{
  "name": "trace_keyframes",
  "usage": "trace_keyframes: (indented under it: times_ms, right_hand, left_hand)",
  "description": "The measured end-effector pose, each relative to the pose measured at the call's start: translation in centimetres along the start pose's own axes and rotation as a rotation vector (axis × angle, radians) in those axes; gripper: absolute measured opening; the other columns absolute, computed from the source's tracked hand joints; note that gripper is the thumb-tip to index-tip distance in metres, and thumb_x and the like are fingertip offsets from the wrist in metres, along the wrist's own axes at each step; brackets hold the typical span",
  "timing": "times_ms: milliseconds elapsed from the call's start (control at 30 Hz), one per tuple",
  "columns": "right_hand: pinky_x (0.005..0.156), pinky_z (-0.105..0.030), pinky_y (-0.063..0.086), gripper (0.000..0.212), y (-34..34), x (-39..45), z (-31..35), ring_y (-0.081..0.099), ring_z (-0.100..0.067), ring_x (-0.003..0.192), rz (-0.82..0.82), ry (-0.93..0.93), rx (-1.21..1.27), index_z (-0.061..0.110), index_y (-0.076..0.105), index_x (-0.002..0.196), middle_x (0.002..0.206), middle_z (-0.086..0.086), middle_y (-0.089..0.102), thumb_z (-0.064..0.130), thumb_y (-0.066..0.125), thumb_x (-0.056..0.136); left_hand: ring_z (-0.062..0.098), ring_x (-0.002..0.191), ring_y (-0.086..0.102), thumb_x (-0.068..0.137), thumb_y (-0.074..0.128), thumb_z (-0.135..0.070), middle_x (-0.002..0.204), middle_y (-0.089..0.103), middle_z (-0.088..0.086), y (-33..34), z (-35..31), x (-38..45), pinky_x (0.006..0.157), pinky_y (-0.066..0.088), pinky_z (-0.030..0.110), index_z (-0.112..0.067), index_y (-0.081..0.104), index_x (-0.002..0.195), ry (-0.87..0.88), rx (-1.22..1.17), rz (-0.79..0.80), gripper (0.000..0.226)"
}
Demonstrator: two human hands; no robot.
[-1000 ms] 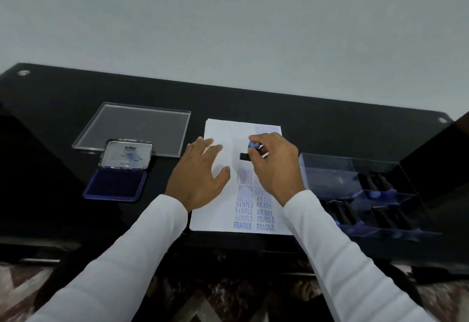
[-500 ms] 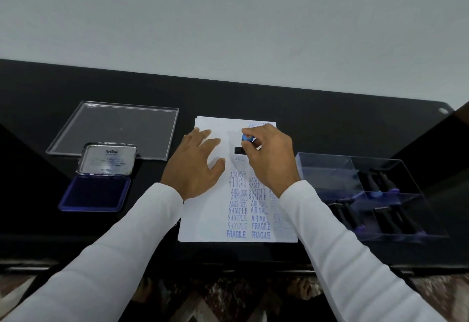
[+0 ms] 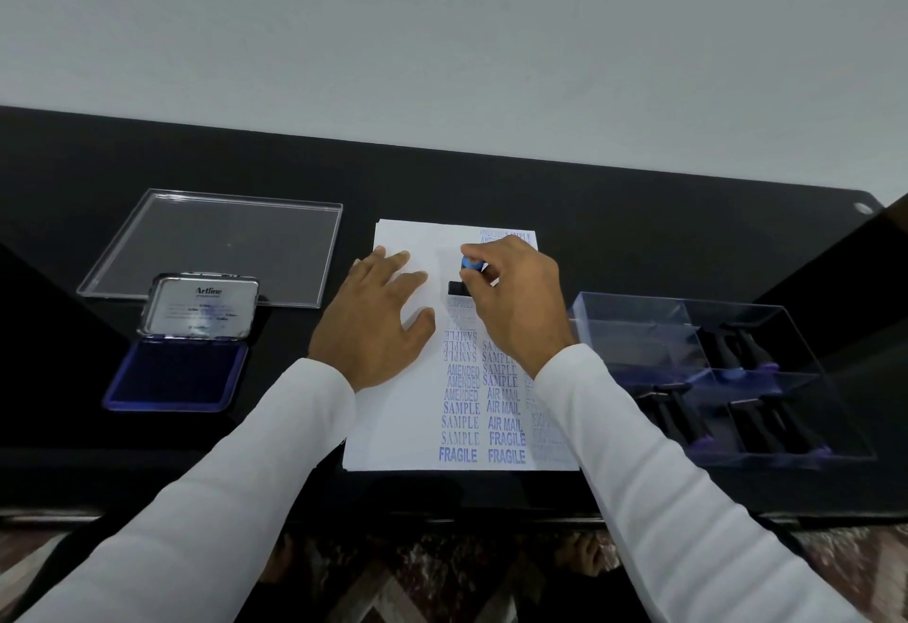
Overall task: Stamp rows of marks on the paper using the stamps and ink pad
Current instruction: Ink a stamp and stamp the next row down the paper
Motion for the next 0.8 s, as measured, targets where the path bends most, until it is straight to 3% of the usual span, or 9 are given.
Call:
trace_keyframes:
  times_ms: [367,500,800]
  right_hand:
    - [0.093,-0.018,0.044,0.028,0.42,0.20,0.07,0.066,-0.015,0.100,0.001,-0.009,0.001,0.014,0.071,0.120,0.118,-0.002,0.068,0.021,0.068,0.093]
    - [0.091,-0.016,0.042,0.027,0.62,0.19,-0.10,0.065,-0.015,0.099,0.005,-0.002,-0.002,0.015,0.071,0.120,0.118,-0.002,0.068,0.020,0.068,0.093]
    - [0.090,-0.015,0.043,0.024,0.50,0.37,-0.18,0.066,-0.013,0.095,-0.011,-0.027,-0.007,0.014,0.073,0.116,0.114,-0.002,0.070,0.017,0.069,0.092]
  left_hand:
    - [0.022,0.154,0.012,0.098,0.049,-0.055,0.164,0.027,-0.005,0.03,0.07,0.01,0.116,0.005,0.035,-0.030,0.046,0.147,0.004,0.018,-0.006,0.056]
    - [0.022,0.155,0.012,0.098,0.048,-0.057,0.164,0.026,-0.006,0.09,0.23,0.04,0.120,0.010,0.040,-0.031,0.046,0.148,-0.002,0.009,-0.001,0.056]
    - [0.022,0.154,0.013,0.098,0.048,-0.056,0.164,0.028,-0.005,0.15,0.25,0.02,0.118,0.006,0.037,-0.031,0.047,0.147,0.005,0.025,-0.017,0.055]
Point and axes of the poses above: each hand's wrist, its own x-axis towards the middle knuckle, its own y-axis out of the palm, z = x × y, the point moved 10 cm from there along x, towards the middle knuckle
